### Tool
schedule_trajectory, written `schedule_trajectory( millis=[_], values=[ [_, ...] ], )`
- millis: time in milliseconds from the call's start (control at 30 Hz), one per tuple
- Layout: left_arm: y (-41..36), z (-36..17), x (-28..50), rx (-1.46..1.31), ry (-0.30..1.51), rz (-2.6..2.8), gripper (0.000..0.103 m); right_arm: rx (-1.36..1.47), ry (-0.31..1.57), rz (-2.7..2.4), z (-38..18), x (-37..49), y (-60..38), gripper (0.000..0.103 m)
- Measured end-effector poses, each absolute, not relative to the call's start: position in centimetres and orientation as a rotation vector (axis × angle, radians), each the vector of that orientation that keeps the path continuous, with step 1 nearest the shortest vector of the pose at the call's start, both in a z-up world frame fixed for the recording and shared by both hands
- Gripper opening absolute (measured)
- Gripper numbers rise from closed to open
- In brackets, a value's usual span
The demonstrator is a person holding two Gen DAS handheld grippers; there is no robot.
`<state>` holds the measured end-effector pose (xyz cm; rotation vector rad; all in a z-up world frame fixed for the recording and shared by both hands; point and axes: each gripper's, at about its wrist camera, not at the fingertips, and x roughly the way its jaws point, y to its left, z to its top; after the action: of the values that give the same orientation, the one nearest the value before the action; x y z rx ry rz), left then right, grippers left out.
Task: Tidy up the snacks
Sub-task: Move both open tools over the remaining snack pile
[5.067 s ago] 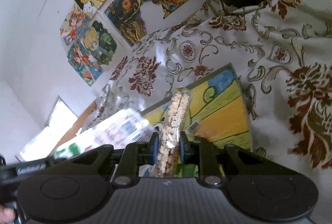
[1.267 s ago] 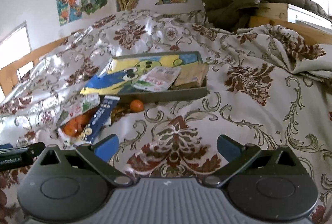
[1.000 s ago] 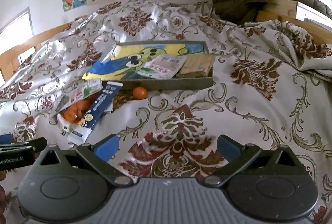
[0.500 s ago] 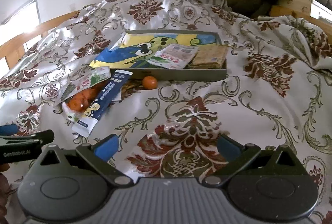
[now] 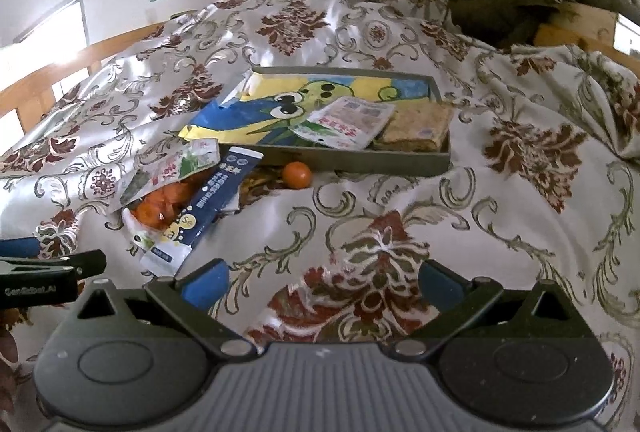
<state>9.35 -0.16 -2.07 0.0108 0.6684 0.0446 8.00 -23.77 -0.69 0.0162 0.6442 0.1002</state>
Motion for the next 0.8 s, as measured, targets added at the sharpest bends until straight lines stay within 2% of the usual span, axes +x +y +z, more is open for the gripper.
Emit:
schedule_trajectory(
  millis=[467, 800],
  values=[
    [-0.4, -2.5, 11.8, 0.048, 0.705, 0.023, 0.102, -0.124, 0.599, 0.228, -0.1, 11.3, -23.3, 0.103],
    [-0.8, -2.4, 13.5, 0.0, 0.679, -0.034, 0.102, -0.17, 0.627, 0.283, -1.9, 15.7, -24.4, 0.103]
  ],
)
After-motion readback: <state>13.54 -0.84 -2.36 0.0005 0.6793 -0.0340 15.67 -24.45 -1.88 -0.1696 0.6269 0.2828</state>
